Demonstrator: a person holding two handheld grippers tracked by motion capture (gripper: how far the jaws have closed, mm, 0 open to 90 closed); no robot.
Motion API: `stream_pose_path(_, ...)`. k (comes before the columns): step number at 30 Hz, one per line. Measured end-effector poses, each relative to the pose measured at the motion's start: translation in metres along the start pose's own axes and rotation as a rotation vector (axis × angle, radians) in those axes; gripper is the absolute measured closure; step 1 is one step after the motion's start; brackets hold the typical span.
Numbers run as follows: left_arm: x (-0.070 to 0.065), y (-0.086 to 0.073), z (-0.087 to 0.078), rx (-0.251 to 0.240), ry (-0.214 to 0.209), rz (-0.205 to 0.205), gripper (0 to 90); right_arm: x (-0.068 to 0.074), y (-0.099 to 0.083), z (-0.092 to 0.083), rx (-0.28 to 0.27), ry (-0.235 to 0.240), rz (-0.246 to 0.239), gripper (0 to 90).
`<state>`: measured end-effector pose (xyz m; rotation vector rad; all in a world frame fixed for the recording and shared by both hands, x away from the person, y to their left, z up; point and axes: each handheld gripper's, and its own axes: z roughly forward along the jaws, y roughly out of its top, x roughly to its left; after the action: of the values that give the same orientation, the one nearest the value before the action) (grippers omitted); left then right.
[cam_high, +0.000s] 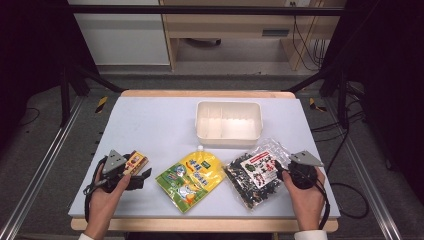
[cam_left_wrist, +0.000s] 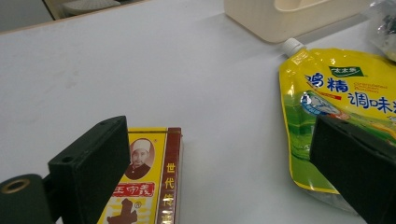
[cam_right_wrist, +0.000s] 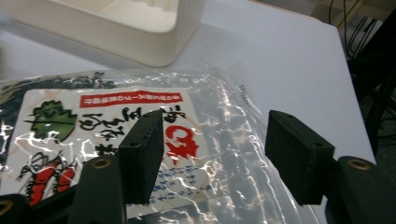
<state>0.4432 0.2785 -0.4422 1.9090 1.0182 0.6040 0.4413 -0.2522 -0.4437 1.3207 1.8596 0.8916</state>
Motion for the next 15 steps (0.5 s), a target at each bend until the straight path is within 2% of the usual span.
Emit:
stream_pose_path(3,-0.002,0.001,-0.001,0.001,-0.007,0.004,5.1,-0.007,-0.002,-0.003,-0.011,-0.017,0.017,40.1)
stream_pose_path(4,-0.003,0.001,-0.001,0.004,-0.009,0.008,5.2,-0.014,-0.004,-0.005,-0.019,-0.045,0.039,40.6)
stream_pose_path(5,-0.004,0.001,0.0,0.007,-0.011,0.011,5.3,-0.018,-0.005,-0.006,-0.018,-0.054,0.054,40.6)
stream_pose_path(6,-0.005,0.001,0.0,0.01,-0.014,0.015,5.3,-0.018,-0.005,-0.006,-0.018,-0.054,0.054,40.6)
stream_pose_path(8,-0.008,0.002,-0.001,0.017,-0.017,0.03,5.3,-0.031,-0.008,-0.01,-0.02,-0.068,0.091,39.0)
stream_pose_path(10,-0.008,0.002,-0.001,0.019,-0.018,0.034,5.3,-0.036,-0.009,-0.011,-0.026,-0.073,0.1,39.4)
stream_pose_path(13,-0.009,0.002,-0.001,0.02,-0.019,0.038,5.7,-0.048,-0.014,-0.013,-0.023,-0.081,0.127,43.4)
stream_pose_path(15,-0.009,0.002,-0.002,0.02,-0.015,0.042,6.0,-0.055,-0.019,-0.013,-0.026,-0.076,0.137,50.0)
